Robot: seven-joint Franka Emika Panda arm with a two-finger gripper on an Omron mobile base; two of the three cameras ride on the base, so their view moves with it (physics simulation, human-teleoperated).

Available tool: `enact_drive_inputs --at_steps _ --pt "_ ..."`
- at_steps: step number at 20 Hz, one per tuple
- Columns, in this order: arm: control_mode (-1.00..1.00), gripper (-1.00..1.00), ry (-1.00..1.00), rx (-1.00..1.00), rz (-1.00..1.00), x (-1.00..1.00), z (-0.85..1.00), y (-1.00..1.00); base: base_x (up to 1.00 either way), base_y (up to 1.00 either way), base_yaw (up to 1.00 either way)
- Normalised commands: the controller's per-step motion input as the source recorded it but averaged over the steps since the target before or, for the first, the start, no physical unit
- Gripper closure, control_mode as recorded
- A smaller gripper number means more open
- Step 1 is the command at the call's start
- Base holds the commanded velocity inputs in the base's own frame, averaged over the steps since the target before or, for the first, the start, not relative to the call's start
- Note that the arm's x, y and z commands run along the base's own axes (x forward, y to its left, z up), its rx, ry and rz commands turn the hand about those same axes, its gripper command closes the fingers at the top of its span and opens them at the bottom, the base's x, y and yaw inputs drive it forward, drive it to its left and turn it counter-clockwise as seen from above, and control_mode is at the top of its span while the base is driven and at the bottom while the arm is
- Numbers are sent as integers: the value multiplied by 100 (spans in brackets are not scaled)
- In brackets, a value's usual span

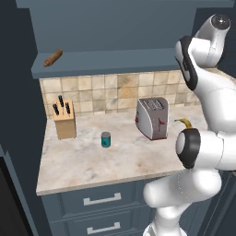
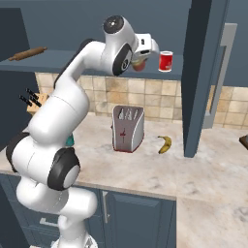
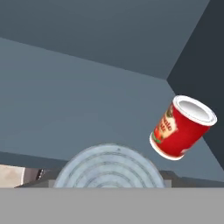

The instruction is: Pick the cans from the counter and place them in their designated side in the cabinet.

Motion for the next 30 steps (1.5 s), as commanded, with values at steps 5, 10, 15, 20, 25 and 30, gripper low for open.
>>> enact_drive_inputs --at_steps 5,10,15,20,25,30 --pt "-100 100 2 0 0 11 -1 -13 0 0 0" --pt "-100 100 2 0 0 1 -12 -6 0 0 0" --pt "-100 100 1 0 0 1 -15 -1 0 0 0" --pt "-100 100 0 0 0 5 -7 -1 0 0 0" --pt "-100 100 1 0 0 14 -7 -2 0 0 0" --pt "-100 100 1 0 1 15 -7 -5 0 0 0"
